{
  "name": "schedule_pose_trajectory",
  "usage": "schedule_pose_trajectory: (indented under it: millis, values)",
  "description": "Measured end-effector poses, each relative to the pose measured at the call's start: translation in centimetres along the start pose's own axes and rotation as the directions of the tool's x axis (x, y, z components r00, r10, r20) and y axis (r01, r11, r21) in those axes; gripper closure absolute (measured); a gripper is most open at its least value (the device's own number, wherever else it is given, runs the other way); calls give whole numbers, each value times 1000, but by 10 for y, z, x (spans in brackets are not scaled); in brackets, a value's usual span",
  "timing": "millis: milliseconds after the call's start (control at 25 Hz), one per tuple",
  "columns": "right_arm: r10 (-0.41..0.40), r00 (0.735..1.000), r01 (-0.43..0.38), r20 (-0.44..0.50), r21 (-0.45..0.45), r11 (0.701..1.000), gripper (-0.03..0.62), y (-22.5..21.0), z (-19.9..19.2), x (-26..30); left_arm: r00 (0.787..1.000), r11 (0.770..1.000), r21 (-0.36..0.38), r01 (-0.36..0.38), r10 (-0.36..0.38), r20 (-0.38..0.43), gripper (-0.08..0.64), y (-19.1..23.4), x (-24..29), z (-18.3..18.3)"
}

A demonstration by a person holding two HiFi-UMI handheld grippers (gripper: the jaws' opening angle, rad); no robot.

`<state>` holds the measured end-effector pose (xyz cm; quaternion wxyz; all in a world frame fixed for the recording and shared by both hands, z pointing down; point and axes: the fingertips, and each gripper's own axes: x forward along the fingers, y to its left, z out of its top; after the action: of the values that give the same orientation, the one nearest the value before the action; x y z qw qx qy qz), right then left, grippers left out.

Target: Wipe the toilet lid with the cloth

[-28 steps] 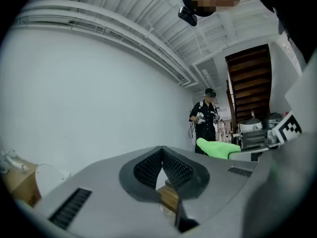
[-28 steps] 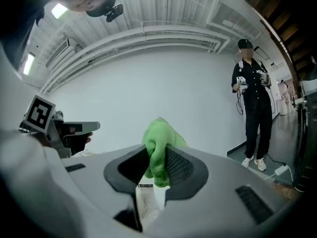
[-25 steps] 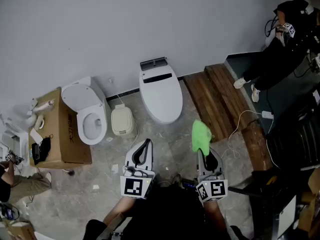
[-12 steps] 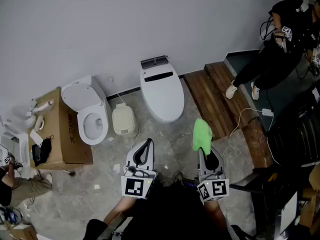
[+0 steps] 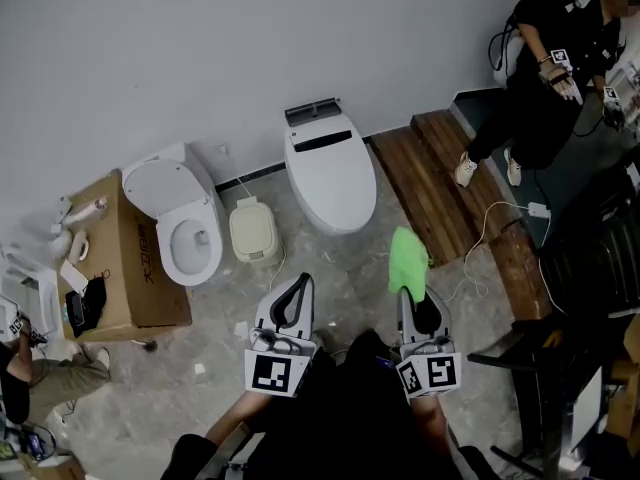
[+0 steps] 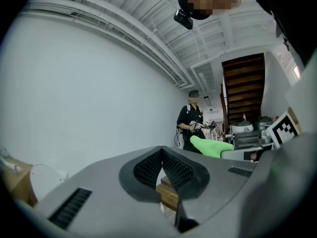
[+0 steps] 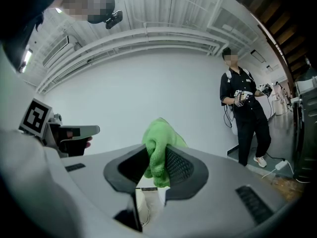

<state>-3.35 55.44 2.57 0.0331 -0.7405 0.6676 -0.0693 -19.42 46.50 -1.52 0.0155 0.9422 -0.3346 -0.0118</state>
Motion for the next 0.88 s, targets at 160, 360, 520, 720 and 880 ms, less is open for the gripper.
schedule_pose_trajectory:
  millis: [160,360,520,720,880]
  values:
    - [0,1000,0,-19,0,1000,483,6,-6,8,1000,1000,-11,-3,3,1,551,11,4,-2]
    - [16,1000,-16,-25,-4,1000,483,-4,-10,37,1000,1000,-14,-19,19,-9,551,22,27,-10]
    - [41,999,-41,-27,-3,999,483,-22,-9,73,999,999,-14,-42,42,-13,551,32,59,-15]
    - [78,996,-78,-40,-10,997,483,-56,2,132,997,997,-18,-69,68,-31,551,43,121,-15]
    - [113,992,-113,-57,-8,994,483,-95,8,182,994,994,-20,-106,105,-42,551,47,179,-15]
